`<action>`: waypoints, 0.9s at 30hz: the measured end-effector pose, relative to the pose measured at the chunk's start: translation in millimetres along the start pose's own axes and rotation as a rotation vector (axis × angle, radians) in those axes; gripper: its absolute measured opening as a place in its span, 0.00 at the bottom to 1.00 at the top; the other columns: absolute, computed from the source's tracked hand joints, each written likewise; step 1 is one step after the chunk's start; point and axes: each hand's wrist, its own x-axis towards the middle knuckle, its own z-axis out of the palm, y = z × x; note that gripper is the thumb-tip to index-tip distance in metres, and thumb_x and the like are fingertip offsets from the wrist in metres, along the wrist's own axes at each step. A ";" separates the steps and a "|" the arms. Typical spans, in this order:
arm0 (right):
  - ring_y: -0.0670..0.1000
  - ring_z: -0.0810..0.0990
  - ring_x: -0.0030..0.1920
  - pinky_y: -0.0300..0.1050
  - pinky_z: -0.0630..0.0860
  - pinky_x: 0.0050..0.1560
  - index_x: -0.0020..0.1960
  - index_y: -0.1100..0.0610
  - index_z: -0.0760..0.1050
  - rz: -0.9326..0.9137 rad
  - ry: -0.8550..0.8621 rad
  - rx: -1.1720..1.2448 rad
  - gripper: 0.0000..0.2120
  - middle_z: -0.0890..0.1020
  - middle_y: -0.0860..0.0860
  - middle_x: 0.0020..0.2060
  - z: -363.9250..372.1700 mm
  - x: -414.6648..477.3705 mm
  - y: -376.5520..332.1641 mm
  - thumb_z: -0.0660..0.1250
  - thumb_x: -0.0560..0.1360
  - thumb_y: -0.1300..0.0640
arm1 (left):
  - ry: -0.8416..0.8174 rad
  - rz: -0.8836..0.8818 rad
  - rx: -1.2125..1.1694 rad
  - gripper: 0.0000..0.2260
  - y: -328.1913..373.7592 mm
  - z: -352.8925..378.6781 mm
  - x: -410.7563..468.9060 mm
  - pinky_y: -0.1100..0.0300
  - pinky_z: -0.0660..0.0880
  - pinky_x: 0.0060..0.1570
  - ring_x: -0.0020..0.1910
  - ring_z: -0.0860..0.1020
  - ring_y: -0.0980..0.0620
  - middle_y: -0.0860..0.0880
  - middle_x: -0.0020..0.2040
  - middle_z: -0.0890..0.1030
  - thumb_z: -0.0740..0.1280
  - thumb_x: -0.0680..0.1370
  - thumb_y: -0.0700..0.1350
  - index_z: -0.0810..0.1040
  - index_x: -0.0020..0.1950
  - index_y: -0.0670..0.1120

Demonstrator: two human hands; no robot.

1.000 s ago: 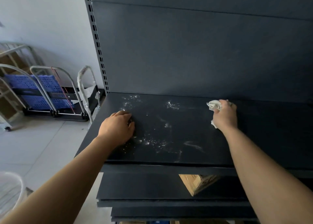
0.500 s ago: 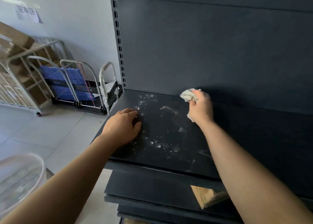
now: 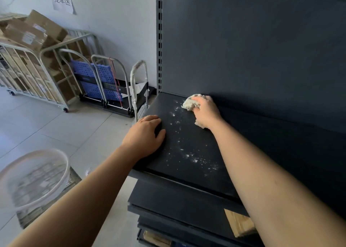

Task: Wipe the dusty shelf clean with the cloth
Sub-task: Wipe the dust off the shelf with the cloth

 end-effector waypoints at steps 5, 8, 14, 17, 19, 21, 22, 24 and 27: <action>0.52 0.78 0.57 0.41 0.74 0.56 0.62 0.53 0.77 0.039 0.099 0.320 0.19 0.79 0.54 0.59 -21.3 -20.6 0.2 0.63 0.73 0.65 | -0.026 0.024 -0.014 0.19 0.1 -4.4 -3.0 0.55 0.67 0.65 0.67 0.71 0.47 0.47 0.69 0.72 0.62 0.78 0.51 0.73 0.65 0.43; 0.57 0.77 0.57 0.39 0.71 0.52 0.59 0.57 0.78 0.161 0.352 0.065 0.18 0.76 0.59 0.59 -60.1 -42.6 44.0 0.61 0.72 0.68 | -0.035 0.063 -0.021 0.20 -3.2 -7.1 -11.6 0.55 0.69 0.64 0.65 0.72 0.46 0.46 0.68 0.73 0.62 0.77 0.51 0.73 0.65 0.42; 0.60 0.73 0.61 0.48 0.72 0.60 0.64 0.58 0.72 0.273 0.303 -0.163 0.16 0.67 0.59 0.65 -43.8 -100.0 39.9 0.61 0.77 0.62 | -0.052 0.156 -0.038 0.18 -4.0 -10.2 -35.8 0.55 0.69 0.65 0.67 0.70 0.46 0.47 0.69 0.72 0.62 0.77 0.49 0.73 0.64 0.42; 0.58 0.72 0.64 0.43 0.68 0.63 0.67 0.55 0.71 0.179 0.237 -0.083 0.18 0.66 0.57 0.68 -13.5 -105.1 -1.8 0.60 0.77 0.61 | -0.076 0.180 -0.036 0.17 -5.6 -8.8 -45.8 0.55 0.68 0.65 0.67 0.70 0.45 0.48 0.68 0.72 0.61 0.78 0.49 0.74 0.63 0.42; 0.55 0.71 0.66 0.36 0.64 0.61 0.67 0.55 0.73 0.150 0.179 0.041 0.19 0.68 0.56 0.68 -8.1 -108.9 -19.9 0.62 0.76 0.63 | -0.083 0.200 -0.028 0.17 -7.7 -8.6 -50.1 0.54 0.68 0.65 0.67 0.69 0.45 0.48 0.68 0.72 0.60 0.78 0.49 0.74 0.64 0.42; 0.53 0.71 0.67 0.31 0.61 0.59 0.66 0.56 0.74 0.141 0.230 0.127 0.19 0.71 0.56 0.66 -21.7 -116.3 -23.8 0.63 0.76 0.64 | -0.087 0.219 -0.019 0.18 -9.6 -8.9 -52.4 0.54 0.66 0.67 0.69 0.68 0.46 0.48 0.70 0.71 0.60 0.79 0.49 0.73 0.65 0.43; 0.53 0.70 0.67 0.31 0.60 0.59 0.66 0.57 0.74 0.150 0.298 0.105 0.19 0.71 0.56 0.66 -35.5 -120.8 -20.5 0.63 0.76 0.64 | -0.087 0.228 -0.019 0.18 -10.7 -8.5 -53.1 0.55 0.65 0.67 0.69 0.67 0.46 0.48 0.70 0.70 0.59 0.79 0.49 0.73 0.66 0.43; 0.55 0.71 0.66 0.34 0.62 0.63 0.65 0.57 0.74 0.243 0.447 0.017 0.18 0.70 0.58 0.66 -70.1 -130.7 0.6 0.63 0.76 0.65 | -0.084 0.243 -0.023 0.19 -12.4 -7.6 -53.9 0.56 0.64 0.68 0.70 0.67 0.46 0.47 0.70 0.70 0.58 0.79 0.49 0.72 0.67 0.42; 0.60 0.75 0.61 0.45 0.71 0.61 0.63 0.58 0.75 0.511 0.513 -0.102 0.17 0.71 0.60 0.64 -104.6 -164.7 48.9 0.61 0.75 0.66 | -0.076 0.258 -0.030 0.17 -12.0 -5.9 -55.9 0.57 0.63 0.68 0.69 0.67 0.46 0.46 0.69 0.72 0.57 0.80 0.48 0.73 0.65 0.41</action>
